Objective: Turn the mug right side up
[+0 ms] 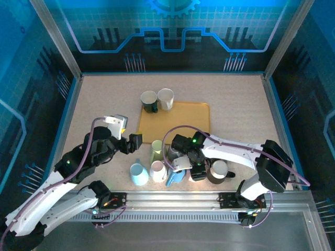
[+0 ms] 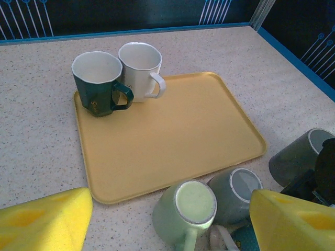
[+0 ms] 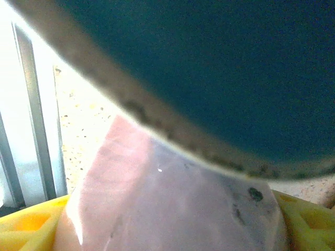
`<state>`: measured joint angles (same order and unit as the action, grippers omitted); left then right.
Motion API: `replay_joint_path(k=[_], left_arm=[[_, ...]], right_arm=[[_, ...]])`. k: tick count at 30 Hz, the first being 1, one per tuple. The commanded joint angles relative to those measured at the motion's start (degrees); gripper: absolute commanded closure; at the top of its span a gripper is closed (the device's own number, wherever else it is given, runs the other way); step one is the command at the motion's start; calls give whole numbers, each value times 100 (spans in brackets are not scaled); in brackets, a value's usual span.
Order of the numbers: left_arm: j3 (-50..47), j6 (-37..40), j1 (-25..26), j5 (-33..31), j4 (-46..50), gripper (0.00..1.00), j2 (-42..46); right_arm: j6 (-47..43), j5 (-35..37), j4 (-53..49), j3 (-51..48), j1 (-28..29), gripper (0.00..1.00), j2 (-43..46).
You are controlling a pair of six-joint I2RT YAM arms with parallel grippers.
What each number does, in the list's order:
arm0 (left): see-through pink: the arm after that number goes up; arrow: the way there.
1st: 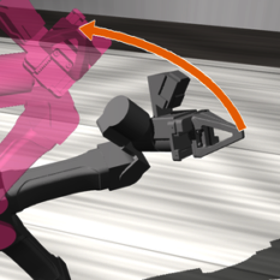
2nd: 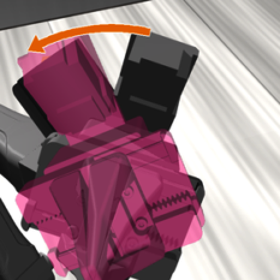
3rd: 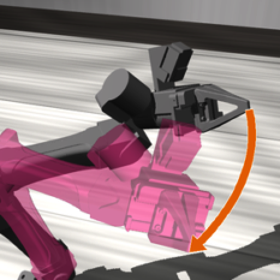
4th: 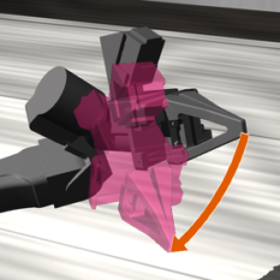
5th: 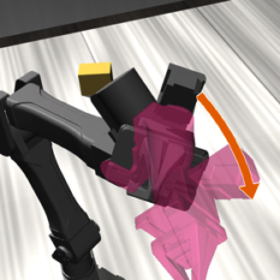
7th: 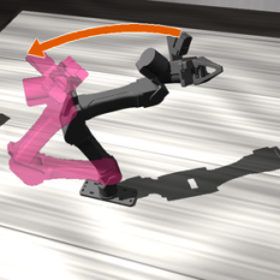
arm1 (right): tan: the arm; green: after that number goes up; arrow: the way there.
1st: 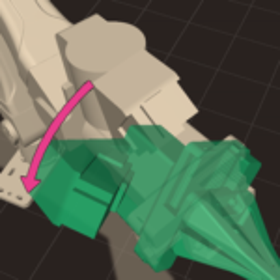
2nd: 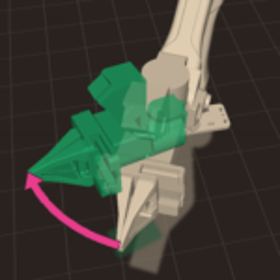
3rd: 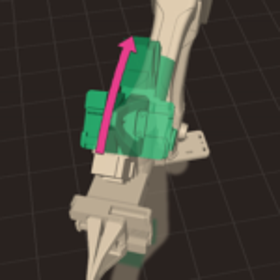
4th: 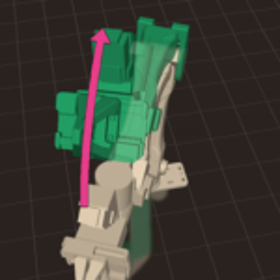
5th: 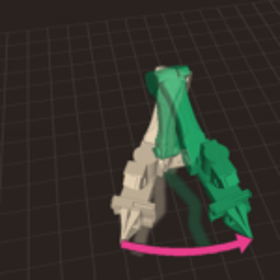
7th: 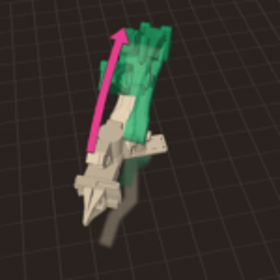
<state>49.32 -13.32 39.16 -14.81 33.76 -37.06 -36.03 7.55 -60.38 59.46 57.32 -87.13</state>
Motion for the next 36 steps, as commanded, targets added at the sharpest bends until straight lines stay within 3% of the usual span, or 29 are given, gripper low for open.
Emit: replay_joint_path(k=[1,9,17,22,27,33,36], left_arm=[[-80,69,-33,-122,-192,21,42],[-58,3,-30,-114,-168,21,32],[52,22,-38,-167,-100,21,14],[161,-28,-30,-84,-50,21,-64],[333,-81,-34,49,28,21,-132],[586,-246,-35,494,226,20,-314],[585,-489,-37,715,221,20,-382]], right_arm=[[20,-54,-378,246,-2,54,318],[252,-161,-1115,1058,51,62,542],[334,54,-1888,2237,78,63,864],[730,40,-1850,3150,15,68,1107],[2411,-595,-603,3468,-539,80,1470],[4655,-2483,393,3274,-1624,78,1510],[5787,-3257,1701,2457,-2102,79,1949]])
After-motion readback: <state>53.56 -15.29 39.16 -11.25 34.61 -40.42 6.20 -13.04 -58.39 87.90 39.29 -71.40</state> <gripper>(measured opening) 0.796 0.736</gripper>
